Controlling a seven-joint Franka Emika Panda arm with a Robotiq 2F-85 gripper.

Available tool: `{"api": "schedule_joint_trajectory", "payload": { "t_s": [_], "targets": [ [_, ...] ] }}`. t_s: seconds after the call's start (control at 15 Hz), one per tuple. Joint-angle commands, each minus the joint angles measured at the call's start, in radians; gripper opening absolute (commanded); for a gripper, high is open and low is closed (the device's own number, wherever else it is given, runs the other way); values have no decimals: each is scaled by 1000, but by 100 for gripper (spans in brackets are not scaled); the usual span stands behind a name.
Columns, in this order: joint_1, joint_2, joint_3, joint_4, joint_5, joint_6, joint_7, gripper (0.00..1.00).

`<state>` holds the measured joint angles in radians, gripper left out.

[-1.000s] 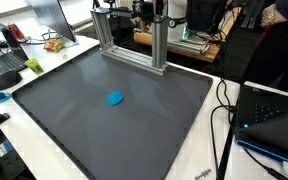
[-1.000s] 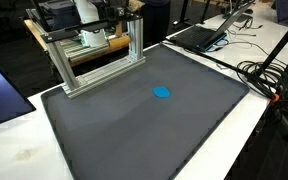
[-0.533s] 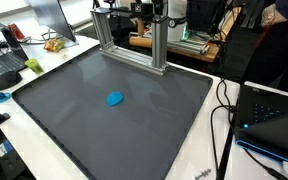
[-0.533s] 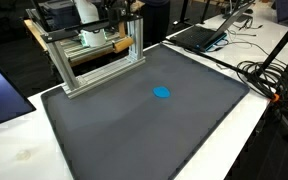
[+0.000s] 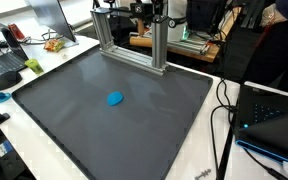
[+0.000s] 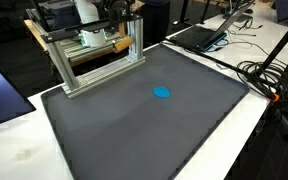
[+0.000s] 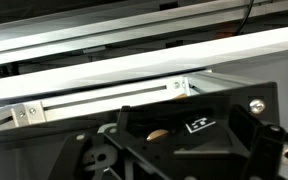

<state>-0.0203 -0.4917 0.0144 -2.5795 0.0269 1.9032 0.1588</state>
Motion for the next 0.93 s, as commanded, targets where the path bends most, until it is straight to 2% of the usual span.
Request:
{"api": "schedule_joint_trajectory", "payload": {
  "t_s": [0.0,0.53,0.87],
  "targets": [
    [-16,-55,-3,5,2,-93,22,100],
    [-29,-126,13,97,-41,-124,24,100],
    [-16,-66,6,190,-94,-62,-29,100]
  ]
}}
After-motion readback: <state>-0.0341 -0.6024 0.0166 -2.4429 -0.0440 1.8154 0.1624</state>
